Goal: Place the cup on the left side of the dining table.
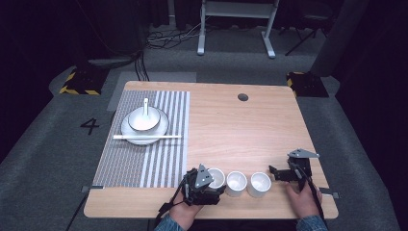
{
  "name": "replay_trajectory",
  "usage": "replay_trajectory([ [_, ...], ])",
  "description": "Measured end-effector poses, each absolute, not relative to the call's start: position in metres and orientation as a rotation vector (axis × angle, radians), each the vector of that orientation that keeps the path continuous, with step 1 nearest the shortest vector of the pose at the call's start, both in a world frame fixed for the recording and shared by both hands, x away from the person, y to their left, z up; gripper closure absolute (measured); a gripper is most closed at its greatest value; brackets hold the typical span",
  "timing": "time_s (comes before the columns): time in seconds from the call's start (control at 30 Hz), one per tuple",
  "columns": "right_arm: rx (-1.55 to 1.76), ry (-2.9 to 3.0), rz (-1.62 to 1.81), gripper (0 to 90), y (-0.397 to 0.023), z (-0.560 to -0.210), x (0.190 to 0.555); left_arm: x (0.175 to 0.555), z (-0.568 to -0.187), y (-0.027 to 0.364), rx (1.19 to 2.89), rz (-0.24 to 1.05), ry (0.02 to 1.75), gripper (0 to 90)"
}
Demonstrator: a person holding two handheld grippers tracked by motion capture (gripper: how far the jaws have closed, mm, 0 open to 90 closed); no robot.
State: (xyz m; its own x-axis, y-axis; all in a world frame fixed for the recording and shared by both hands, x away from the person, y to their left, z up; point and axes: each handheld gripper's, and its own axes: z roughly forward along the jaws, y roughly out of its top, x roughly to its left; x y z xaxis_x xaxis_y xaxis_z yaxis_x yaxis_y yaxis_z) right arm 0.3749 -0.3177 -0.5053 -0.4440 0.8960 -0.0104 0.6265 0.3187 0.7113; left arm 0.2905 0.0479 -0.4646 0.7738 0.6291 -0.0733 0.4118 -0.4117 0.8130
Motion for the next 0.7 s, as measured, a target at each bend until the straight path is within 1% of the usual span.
replay_trajectory([
  [0.3,1.350,2.186,0.905,0.6,-0.318,-0.505,0.375,0.289,-0.445,0.051,2.044,0.304,0.781,26.9],
  [0.7,1.350,2.186,0.905,0.5,-0.318,-0.505,0.375,0.287,-0.422,0.056,2.025,0.342,0.753,26.8],
])
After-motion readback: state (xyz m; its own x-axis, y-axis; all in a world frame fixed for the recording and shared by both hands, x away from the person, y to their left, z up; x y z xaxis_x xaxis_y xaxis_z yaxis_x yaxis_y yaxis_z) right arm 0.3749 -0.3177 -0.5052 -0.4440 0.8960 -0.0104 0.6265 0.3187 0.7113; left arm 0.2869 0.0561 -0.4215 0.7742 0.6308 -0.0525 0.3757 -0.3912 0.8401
